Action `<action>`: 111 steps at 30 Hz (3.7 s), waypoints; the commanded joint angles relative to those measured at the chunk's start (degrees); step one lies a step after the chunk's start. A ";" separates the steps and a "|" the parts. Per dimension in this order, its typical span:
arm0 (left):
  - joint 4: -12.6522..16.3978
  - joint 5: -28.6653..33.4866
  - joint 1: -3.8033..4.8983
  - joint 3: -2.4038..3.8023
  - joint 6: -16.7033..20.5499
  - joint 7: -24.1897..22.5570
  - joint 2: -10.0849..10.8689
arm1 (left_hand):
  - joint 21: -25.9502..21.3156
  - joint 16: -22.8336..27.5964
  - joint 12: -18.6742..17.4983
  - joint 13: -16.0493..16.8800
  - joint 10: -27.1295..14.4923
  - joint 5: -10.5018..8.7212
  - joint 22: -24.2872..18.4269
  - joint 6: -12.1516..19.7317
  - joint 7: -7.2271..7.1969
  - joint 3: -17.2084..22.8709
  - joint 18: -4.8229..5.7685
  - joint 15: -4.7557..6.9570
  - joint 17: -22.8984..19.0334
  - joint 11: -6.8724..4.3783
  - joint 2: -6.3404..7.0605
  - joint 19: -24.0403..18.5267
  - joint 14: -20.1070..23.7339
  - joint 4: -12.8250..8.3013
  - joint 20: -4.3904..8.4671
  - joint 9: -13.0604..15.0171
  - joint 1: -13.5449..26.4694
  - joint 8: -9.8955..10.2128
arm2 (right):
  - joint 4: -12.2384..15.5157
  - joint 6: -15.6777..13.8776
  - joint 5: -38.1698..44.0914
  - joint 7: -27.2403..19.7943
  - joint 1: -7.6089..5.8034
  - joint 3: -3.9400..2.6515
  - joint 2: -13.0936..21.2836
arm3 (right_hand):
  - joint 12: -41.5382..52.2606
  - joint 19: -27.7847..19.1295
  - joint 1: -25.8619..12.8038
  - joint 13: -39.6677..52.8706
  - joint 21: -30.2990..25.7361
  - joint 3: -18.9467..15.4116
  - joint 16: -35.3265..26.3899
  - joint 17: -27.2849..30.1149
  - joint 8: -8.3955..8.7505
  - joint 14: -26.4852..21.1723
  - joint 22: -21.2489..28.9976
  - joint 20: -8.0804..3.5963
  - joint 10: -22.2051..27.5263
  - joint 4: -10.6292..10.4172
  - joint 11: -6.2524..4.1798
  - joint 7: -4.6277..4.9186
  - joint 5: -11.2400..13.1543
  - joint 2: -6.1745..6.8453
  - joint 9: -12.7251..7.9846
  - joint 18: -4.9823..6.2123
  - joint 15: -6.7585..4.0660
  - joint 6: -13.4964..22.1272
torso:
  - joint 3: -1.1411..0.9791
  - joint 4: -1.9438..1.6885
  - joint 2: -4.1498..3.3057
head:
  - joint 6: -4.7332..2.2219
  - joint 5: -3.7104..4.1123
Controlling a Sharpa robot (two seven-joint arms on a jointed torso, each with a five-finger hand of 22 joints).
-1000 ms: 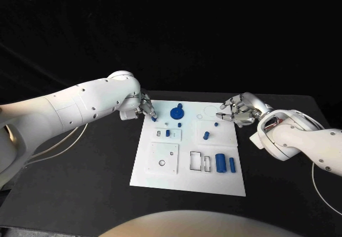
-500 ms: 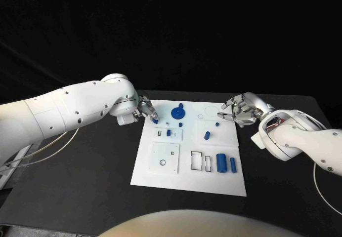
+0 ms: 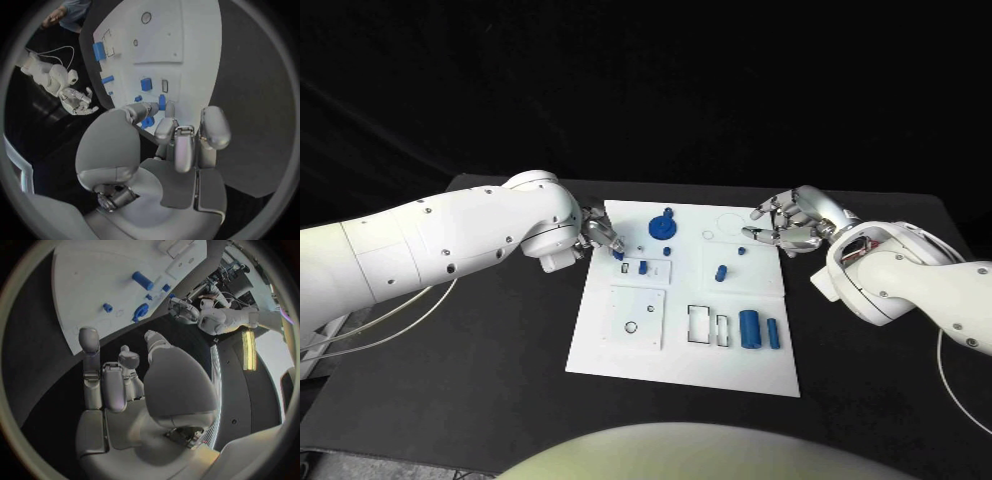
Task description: Assemble the parts on the task board
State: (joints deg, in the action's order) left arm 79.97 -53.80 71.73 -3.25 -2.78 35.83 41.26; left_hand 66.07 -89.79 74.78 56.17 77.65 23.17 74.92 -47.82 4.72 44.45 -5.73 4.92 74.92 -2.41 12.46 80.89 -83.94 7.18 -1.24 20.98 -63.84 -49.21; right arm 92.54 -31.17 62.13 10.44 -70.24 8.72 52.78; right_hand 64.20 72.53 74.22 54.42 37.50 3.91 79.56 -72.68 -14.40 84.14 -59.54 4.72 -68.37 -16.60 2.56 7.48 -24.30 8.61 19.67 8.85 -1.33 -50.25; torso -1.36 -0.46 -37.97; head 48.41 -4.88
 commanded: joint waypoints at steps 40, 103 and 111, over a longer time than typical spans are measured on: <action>2.19 -8.96 -1.91 -0.52 -1.71 1.28 -0.88 | 0.58 -0.21 0.16 0.36 0.83 2.38 8.69 -4.01 -3.12 9.84 0.84 0.55 15.08 -0.11 0.55 0.18 -6.06 -9.43 0.29 11.16 1.53 -0.29 | 0.07 0.47 0.60 -0.57 0.04 -0.01 0.04 | -0.13 0.23 0.48 -0.05 -0.23 0.35 -0.28 0.06 -0.13 1.31 0.04 -0.09 0.38 -0.07 0.13 -0.05 -0.25 0.15 0.10 0.49 -0.11 0.30 | 0.02 0.08 -0.12 | 0.55 0.19; 0.36 -7.36 -1.98 -0.57 -3.31 1.71 -1.96 | 0.00 -0.21 -0.54 1.33 1.64 -13.47 8.52 -6.06 -4.51 1.63 0.91 1.12 15.08 -0.91 2.51 0.02 -6.06 -1.08 0.62 13.62 8.86 3.03 | 0.22 0.30 0.60 -0.54 0.08 -0.01 0.21 | -0.33 0.27 0.42 -0.38 -0.40 0.49 -0.38 0.12 -0.15 1.29 0.06 -0.09 0.57 -0.09 0.13 -0.05 -0.24 0.13 0.12 0.50 -0.12 0.31 | -0.05 0.11 -0.12 | 0.80 0.37; -0.09 -7.24 -1.98 -0.60 -3.43 1.99 -2.09 | -0.12 -0.21 -0.58 1.46 1.57 -14.65 8.54 -6.24 -4.45 -0.70 0.90 1.10 15.08 -0.86 2.45 0.08 -6.06 0.51 0.63 13.74 8.95 3.69 | 0.27 0.29 0.60 -0.54 0.08 -0.01 0.28 | -0.33 0.24 0.35 -0.40 -0.52 0.48 -0.43 0.19 -0.14 1.27 0.12 -0.09 0.57 -0.10 0.14 -0.04 -0.19 0.17 0.12 0.52 -0.11 0.33 | -0.05 0.14 -0.09 | 0.88 0.40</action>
State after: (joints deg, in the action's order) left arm 79.94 -61.53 69.85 -3.78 -5.16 37.30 39.27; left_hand 66.29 -89.79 74.52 57.60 79.29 8.71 74.91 -53.97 -0.01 43.91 -5.72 5.72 74.90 -3.06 15.09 80.87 -83.94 7.86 -0.81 34.64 -55.33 -45.77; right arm 92.70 -31.17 62.15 10.25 -70.19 8.72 53.05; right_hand 64.20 72.53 74.22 54.07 37.27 4.07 79.33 -72.54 -14.40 84.14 -59.46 4.72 -68.16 -16.76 2.77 7.48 -24.30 8.61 19.73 8.85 -1.33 -50.25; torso -1.40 -0.34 -38.10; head 49.28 -4.49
